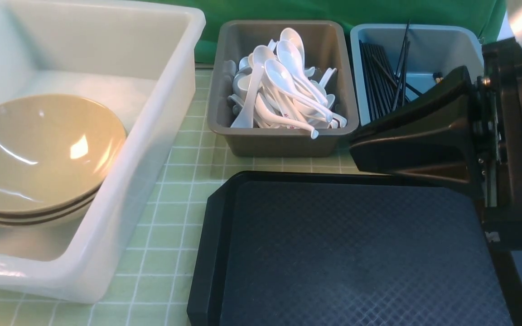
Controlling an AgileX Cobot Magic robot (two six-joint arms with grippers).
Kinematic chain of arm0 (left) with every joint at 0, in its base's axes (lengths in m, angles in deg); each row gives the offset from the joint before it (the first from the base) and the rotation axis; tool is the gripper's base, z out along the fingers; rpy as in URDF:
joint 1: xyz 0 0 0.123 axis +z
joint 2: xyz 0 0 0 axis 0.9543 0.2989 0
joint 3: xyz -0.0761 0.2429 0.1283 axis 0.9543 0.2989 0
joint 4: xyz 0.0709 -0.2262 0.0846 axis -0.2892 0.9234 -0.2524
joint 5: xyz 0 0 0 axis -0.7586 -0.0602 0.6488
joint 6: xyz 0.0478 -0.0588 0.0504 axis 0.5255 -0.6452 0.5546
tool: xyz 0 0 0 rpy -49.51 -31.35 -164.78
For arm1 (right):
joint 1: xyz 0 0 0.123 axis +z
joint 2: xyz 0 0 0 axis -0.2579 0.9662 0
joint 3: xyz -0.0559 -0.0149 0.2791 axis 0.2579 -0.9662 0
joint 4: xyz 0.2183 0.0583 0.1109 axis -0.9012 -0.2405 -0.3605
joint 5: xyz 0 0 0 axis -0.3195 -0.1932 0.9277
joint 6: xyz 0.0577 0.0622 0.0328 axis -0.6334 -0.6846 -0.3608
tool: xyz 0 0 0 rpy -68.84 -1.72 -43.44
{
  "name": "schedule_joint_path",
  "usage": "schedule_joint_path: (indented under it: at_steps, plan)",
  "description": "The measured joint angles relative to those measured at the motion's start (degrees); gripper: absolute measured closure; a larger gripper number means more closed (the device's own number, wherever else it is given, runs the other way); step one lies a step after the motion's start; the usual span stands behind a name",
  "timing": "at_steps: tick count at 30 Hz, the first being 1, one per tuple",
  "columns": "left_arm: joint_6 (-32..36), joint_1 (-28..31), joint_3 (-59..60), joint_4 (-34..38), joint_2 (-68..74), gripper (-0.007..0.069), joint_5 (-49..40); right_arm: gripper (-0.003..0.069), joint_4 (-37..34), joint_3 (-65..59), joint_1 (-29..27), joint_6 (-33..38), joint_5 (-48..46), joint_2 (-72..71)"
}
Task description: On green table put chopsticks spoon bowls plates into blue grey white boxes.
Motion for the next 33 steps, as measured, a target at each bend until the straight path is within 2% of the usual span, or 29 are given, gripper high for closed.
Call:
schedule_joint_path:
  at_steps: [3, 6, 8, 10, 11, 12, 15, 19, 21, 22, 23, 25, 28, 33]
  plan:
    - [-1.2, -2.5, 2.4, -2.7, -5.5, -0.0039, -0.9, 0.058, 3.1, 0.0, 0.0, -4.8, 0.2, 0.0]
    - [1.3, -7.2, 6.1, -1.4, -10.6, -0.0039, -0.9, 0.0578, 6.8, 0.0, -1.2, -9.5, 0.2, 0.0]
    - [6.7, -14.6, 10.3, 2.2, -17.1, -0.0027, -0.5, 0.0575, 10.6, -0.1, -3.1, -14.2, 0.2, -0.1]
    - [12.6, -22.3, 14.8, 6.6, -23.8, 0.002, -0.3, 0.0571, 15.8, -1.4, -5.2, -19.3, 0.5, -0.7]
    - [13.7, -23.0, 15.2, 7.4, -24.4, 0.0026, -0.3, 0.0571, 16.2, -1.9, -5.6, -20.0, 0.6, -1.0]
    - [17.4, -28.8, 19.1, 10.0, -29.8, 0.0092, -0.4, 0.0569, 19.5, -4.4, -7.3, -22.5, 0.6, -2.6]
    - [20.1, -37.8, 24.0, 10.8, -37.7, 0.0216, -0.6, 0.0566, 22.7, -11.4, -10.4, -24.3, 1.6, -8.1]
    - [20.1, -45.1, 27.4, 10.9, -43.9, 0.0349, -1.8, 0.0562, 23.5, -20.7, -12.5, -24.9, 5.4, -17.5]
    - [20.1, -50.6, 29.9, 11.6, -48.7, 0.0487, -4.6, 0.0559, 23.6, -29.6, -13.0, -25.2, 11.7, -27.0]
    - [20.1, -50.9, 30.1, 11.8, -49.5, 0.0496, -5.1, 0.0559, 23.6, -29.6, -13.0, -25.2, 12.2, -27.8]
    - [20.1, -52.8, 31.4, 12.9, -52.6, 0.0558, -7.0, 0.0559, 23.6, -34.3, -13.0, -26.6, 15.2, -33.1]
    - [20.1, -54.8, 33.2, 14.7, -57.3, 0.0609, -9.3, 0.0558, 23.5, -39.2, -13.0, -30.0, 17.7, -39.8]
    - [20.1, -56.2, 35.4, 16.1, -66.4, 0.0626, -11.4, 0.0557, 23.5, -46.3, -13.0, -35.4, 18.8, -50.6]
    - [20.1, -56.2, 36.6, 16.5, -79.5, 0.0626, -12.0, 0.055, 23.4, -52.7, -13.0, -37.0, 19.9, -61.1]
